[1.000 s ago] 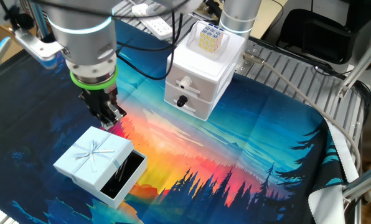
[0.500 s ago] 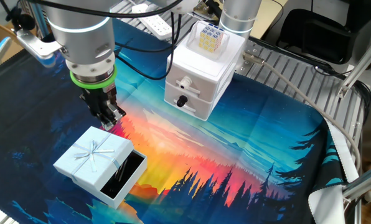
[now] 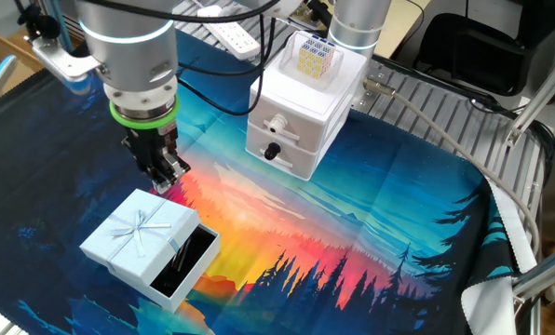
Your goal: Slide the outer casing onto the gift box
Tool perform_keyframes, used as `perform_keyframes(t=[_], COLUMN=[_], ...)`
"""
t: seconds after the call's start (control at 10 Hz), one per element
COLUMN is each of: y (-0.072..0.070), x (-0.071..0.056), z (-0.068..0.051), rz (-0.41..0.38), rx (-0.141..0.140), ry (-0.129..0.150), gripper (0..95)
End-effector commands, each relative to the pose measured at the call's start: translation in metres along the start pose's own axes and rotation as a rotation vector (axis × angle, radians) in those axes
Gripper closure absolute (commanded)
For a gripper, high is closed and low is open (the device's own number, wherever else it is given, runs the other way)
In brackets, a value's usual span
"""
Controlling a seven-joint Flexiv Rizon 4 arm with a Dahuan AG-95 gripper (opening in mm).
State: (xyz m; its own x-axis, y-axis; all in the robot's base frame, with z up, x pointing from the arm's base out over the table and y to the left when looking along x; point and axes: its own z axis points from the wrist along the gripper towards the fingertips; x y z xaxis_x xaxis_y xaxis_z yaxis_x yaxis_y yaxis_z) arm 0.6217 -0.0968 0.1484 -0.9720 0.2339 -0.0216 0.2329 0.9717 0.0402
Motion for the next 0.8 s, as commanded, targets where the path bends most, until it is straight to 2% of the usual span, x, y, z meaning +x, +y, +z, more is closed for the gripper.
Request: perform_keyframes(t=[0.1,0.4,0.5,0.8], y=[0.0008,0.0008,0.0008,0.0008], x=[-0.0018,-0.0018,-0.0018,-0.0018], z=[0.0000,0.0000,0.0000,0.0000], rz=[-0.011,-0.021,-0.031,-0.030], rx=[-0.015,-0.007,0.005,0.005], ry=[0.000,-0.004,-0.006,-0.006], gripper=[95.0,95.0,95.0,95.0])
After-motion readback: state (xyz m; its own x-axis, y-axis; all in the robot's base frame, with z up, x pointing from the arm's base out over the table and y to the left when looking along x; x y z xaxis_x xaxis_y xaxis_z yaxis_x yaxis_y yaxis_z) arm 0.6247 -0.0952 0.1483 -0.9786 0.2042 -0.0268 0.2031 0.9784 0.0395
